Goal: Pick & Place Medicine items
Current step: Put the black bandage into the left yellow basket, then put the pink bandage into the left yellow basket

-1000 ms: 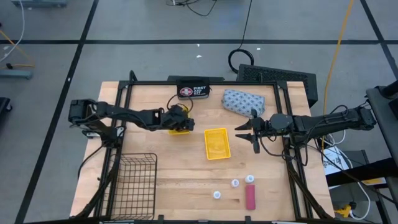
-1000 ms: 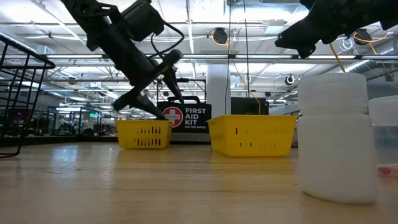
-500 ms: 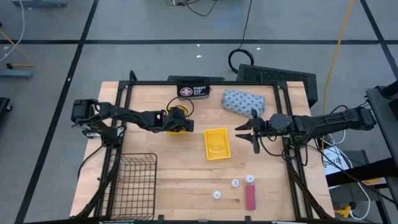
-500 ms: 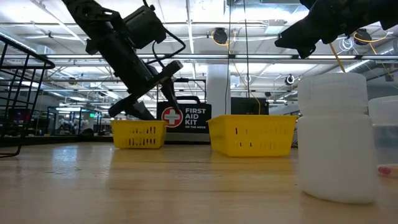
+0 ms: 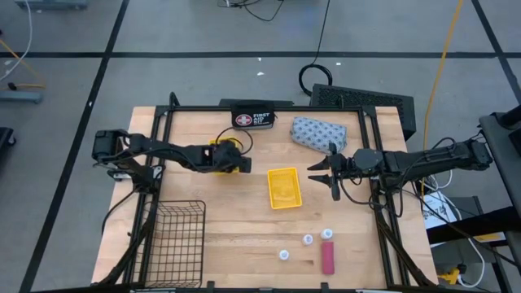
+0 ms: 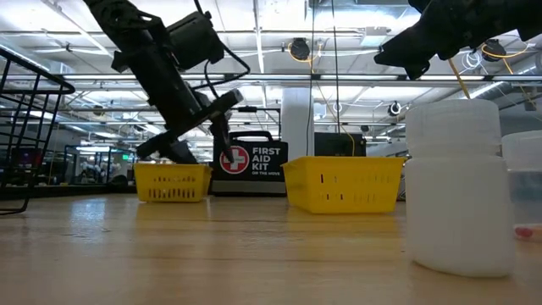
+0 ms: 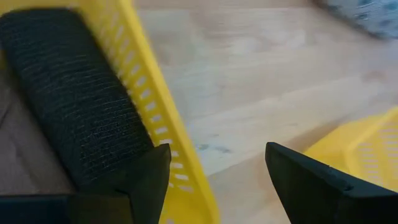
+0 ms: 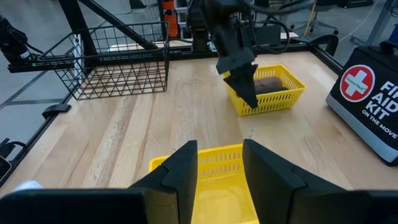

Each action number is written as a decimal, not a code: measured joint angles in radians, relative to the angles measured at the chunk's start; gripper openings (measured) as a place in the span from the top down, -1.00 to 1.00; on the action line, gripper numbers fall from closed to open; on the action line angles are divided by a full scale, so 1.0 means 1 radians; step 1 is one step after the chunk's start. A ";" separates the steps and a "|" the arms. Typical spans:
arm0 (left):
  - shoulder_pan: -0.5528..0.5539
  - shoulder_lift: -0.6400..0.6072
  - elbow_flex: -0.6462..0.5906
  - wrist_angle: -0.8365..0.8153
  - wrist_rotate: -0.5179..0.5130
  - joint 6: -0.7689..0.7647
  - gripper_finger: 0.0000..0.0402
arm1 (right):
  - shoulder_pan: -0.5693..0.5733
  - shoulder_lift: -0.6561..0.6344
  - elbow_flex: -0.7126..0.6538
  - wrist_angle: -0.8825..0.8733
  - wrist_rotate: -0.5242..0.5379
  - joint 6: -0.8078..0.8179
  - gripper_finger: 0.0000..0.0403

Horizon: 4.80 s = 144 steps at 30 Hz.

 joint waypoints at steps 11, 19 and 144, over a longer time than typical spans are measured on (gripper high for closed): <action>0.028 -0.135 0.001 0.063 0.112 0.243 -0.32 | 0.000 0.000 0.000 -0.002 -0.004 0.000 0.42; 0.025 -0.259 0.002 0.046 0.161 0.394 -0.39 | 0.004 -0.050 0.000 0.003 -0.172 0.035 0.42; -0.198 -0.398 0.055 0.034 -0.034 0.928 -0.41 | -0.055 0.591 0.547 -0.654 0.046 0.187 0.69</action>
